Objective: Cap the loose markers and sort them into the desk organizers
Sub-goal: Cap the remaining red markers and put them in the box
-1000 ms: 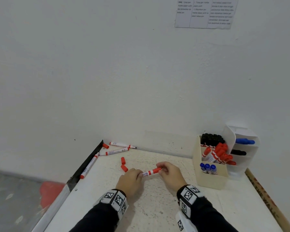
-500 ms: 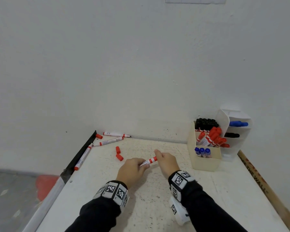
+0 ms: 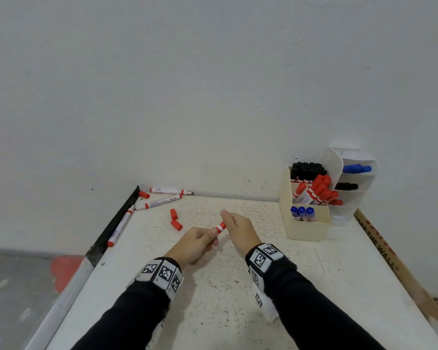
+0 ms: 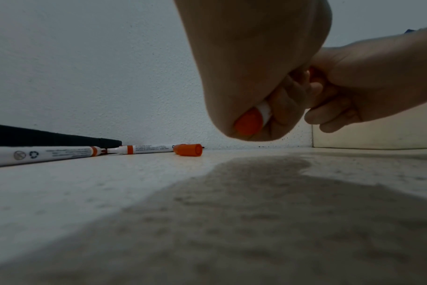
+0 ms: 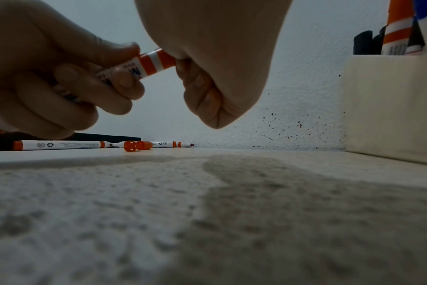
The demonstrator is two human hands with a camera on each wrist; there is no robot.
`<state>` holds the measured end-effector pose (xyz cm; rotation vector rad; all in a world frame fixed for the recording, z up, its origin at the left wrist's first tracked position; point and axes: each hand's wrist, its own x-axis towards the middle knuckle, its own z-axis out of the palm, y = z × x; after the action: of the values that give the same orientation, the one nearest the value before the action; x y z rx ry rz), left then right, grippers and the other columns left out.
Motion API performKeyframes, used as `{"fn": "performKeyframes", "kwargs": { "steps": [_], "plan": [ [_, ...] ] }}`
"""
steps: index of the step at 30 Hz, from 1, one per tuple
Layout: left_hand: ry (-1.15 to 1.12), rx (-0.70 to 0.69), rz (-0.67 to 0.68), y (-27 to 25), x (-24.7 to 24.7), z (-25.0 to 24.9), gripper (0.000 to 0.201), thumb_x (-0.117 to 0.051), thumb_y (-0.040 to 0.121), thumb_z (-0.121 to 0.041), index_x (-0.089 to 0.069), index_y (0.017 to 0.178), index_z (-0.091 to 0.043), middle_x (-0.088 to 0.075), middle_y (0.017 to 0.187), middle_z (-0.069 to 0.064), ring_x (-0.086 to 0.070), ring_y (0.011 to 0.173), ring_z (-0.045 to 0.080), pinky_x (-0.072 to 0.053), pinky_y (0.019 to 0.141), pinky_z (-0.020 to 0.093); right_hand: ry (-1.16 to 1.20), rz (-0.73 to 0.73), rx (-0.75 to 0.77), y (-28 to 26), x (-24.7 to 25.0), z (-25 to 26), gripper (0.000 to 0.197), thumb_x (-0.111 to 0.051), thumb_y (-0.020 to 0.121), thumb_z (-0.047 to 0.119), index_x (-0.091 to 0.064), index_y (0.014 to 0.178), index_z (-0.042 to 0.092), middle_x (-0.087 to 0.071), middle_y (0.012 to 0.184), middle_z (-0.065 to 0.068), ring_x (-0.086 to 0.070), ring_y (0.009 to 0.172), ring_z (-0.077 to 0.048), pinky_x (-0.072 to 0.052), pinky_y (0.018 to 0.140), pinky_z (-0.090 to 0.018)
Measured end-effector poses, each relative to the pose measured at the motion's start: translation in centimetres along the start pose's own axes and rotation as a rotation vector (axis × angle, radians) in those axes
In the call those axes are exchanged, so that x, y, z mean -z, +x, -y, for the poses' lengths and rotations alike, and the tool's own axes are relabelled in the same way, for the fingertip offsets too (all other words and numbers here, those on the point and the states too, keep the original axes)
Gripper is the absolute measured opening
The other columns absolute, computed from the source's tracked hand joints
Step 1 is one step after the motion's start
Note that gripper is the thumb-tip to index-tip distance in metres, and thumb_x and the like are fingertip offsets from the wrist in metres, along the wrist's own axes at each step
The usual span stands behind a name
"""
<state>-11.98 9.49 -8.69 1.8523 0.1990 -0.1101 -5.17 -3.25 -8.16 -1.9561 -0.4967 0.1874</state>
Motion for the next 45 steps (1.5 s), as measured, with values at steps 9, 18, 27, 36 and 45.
{"fn": "performKeyframes", "kwargs": {
  "steps": [9,18,27,36,45],
  "plan": [
    [0.202,-0.122,-0.175,0.1,0.3,0.5,0.029,-0.057,0.088,-0.024,-0.065,0.077,0.002,-0.048,0.061,0.003,-0.041,0.052,0.009,-0.032,0.054,0.018,-0.07,0.021,0.035,-0.2,-0.3,-0.2,0.043,-0.038,0.097,0.039,-0.039,0.06,0.017,-0.03,0.054,0.006,-0.027,0.05,-0.011,-0.025,0.053,-0.028],
    [0.335,-0.215,-0.279,0.1,0.6,1.0,0.003,-0.061,0.083,-0.022,-0.062,0.082,-0.019,-0.058,0.08,0.001,-0.051,0.073,0.012,-0.039,0.068,0.022,-0.144,0.056,0.041,-0.1,-0.3,-0.6,0.043,-0.033,0.098,0.04,-0.041,0.061,0.018,-0.034,0.056,0.004,-0.031,0.051,-0.011,-0.028,0.054,-0.027],
    [0.293,-0.263,-0.439,-0.4,0.8,0.5,0.018,-0.057,0.086,-0.018,-0.054,0.103,-0.023,-0.055,0.085,-0.004,-0.051,0.067,0.012,-0.049,0.071,0.034,-0.086,-0.037,-0.001,0.0,-0.3,-0.8,0.045,-0.029,0.097,0.044,-0.038,0.061,0.018,-0.033,0.056,0.004,-0.031,0.051,-0.013,-0.029,0.054,-0.028],
    [0.77,0.329,-0.728,-1.5,5.8,2.1,0.055,-0.047,0.088,-0.021,-0.029,0.14,-0.016,-0.032,0.141,0.011,-0.033,0.13,0.028,-0.029,0.105,0.04,-0.062,-0.126,0.017,0.2,-0.3,-0.9,0.041,-0.033,0.098,0.039,-0.042,0.063,0.02,-0.032,0.057,0.003,-0.032,0.053,-0.013,-0.027,0.054,-0.028],
    [0.931,0.52,-0.537,-2.7,10.7,3.2,0.055,-0.04,0.093,-0.023,-0.023,0.143,-0.008,-0.027,0.141,0.015,-0.035,0.127,0.03,-0.038,0.101,0.036,-0.034,-0.161,0.046,0.9,-0.5,-1.8,0.043,-0.035,0.097,0.04,-0.056,0.079,0.007,-0.033,0.056,0.004,-0.03,0.049,-0.012,-0.027,0.052,-0.029]
  ]
}}
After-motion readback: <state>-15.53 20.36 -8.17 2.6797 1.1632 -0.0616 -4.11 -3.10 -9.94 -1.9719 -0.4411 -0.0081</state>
